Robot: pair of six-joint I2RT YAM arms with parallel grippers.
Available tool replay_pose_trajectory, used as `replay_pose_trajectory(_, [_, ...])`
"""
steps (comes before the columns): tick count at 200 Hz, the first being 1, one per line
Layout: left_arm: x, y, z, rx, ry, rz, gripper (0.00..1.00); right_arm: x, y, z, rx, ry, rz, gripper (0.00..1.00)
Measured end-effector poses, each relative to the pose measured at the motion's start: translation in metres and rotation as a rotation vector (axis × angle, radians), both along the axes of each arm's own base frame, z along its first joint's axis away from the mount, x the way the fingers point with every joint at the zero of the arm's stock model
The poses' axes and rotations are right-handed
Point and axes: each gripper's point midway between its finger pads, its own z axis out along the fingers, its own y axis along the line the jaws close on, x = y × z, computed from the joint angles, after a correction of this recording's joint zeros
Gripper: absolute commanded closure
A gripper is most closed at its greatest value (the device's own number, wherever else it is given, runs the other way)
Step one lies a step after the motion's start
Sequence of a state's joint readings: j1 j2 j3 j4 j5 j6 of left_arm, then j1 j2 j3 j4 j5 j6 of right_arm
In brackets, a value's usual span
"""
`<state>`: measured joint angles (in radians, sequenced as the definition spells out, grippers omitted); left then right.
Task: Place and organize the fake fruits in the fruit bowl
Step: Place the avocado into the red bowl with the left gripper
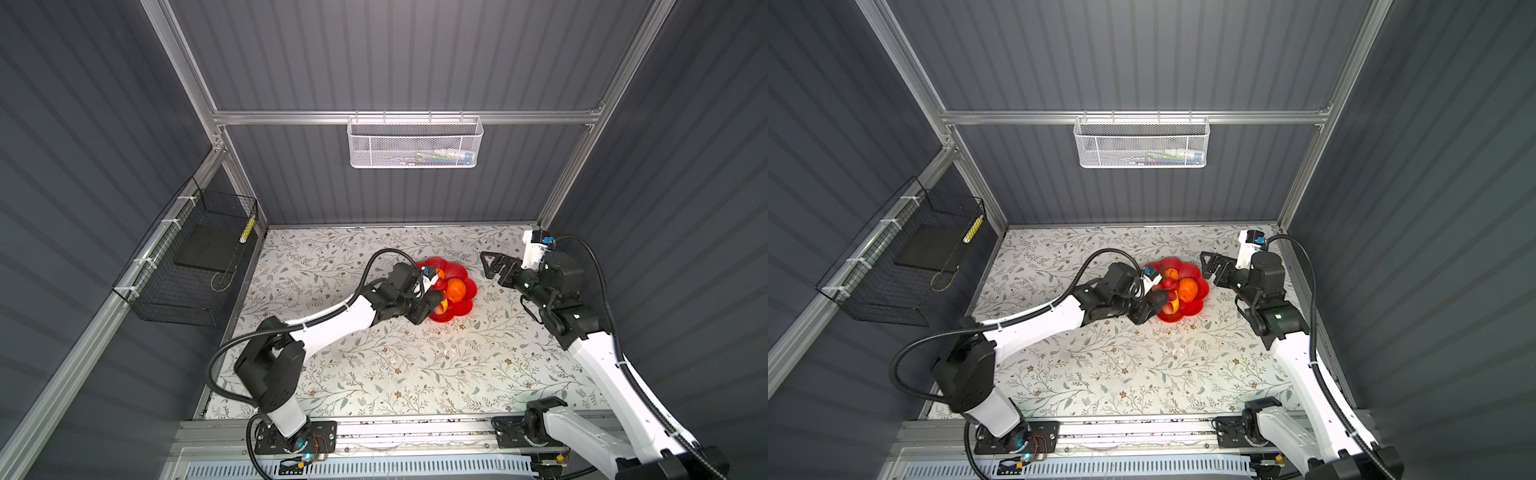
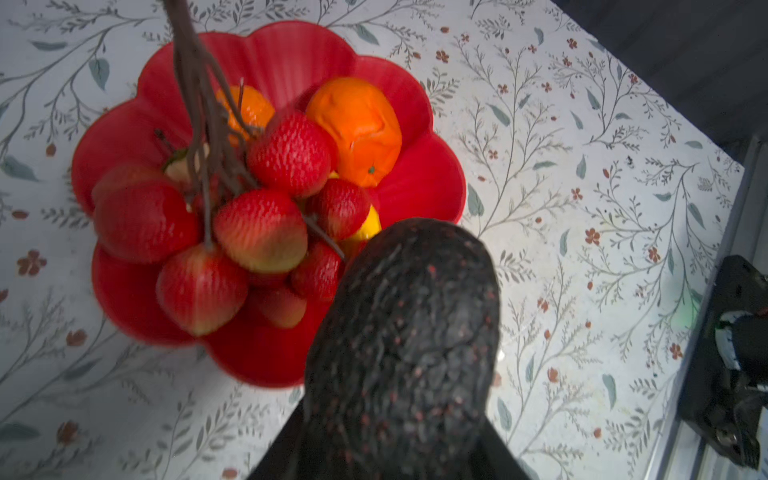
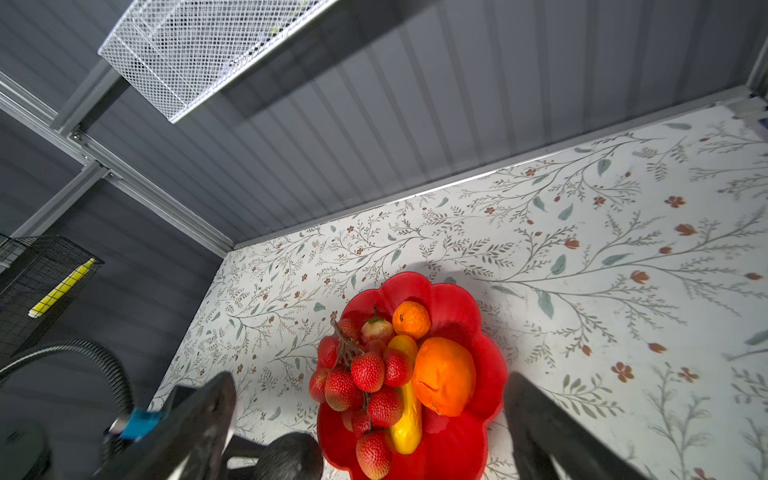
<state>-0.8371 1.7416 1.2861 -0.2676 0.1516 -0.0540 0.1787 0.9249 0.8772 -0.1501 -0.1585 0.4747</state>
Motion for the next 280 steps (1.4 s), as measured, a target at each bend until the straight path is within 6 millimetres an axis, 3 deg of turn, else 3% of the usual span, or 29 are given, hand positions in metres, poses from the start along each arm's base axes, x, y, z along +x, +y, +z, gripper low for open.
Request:
replay_pose_trajectory(29, [0.026,-0.031,-0.017,0.016,0.006,-0.017,0.67,-0.009,-0.01,-0.004,-0.004,0.01,-0.039,0.01])
replay_pose_trajectory(55, [0.041,-0.046,-0.039,0.037,0.022,-0.015,0.65,-0.011,-0.014,-0.01,-0.008,0.031,-0.052,0.01])
replay_pose_trajectory(108, [0.06,-0.066,-0.035,-0.002,0.001,0.004,0.64,-0.011,-0.016,-0.012,-0.002,0.039,-0.061,0.01])
replay_pose_trajectory(145, [0.056,-0.067,-0.034,0.0,0.003,0.003,0.63,-0.01,-0.017,-0.013,-0.002,0.041,-0.065,0.01])
replay_pose_trajectory(214, [0.024,-0.051,-0.02,0.093,0.035,-0.006,0.61,-0.01,-0.019,-0.018,-0.001,0.052,-0.068,0.01])
replay_pose_trajectory(254, [0.006,-0.052,-0.025,0.156,0.06,-0.026,0.61,-0.01,-0.02,-0.023,0.0,0.063,-0.071,0.01])
replay_pose_trajectory(280, [0.006,-0.057,-0.032,0.179,0.065,-0.029,0.59,-0.012,-0.021,-0.027,0.0,0.068,-0.073,0.01])
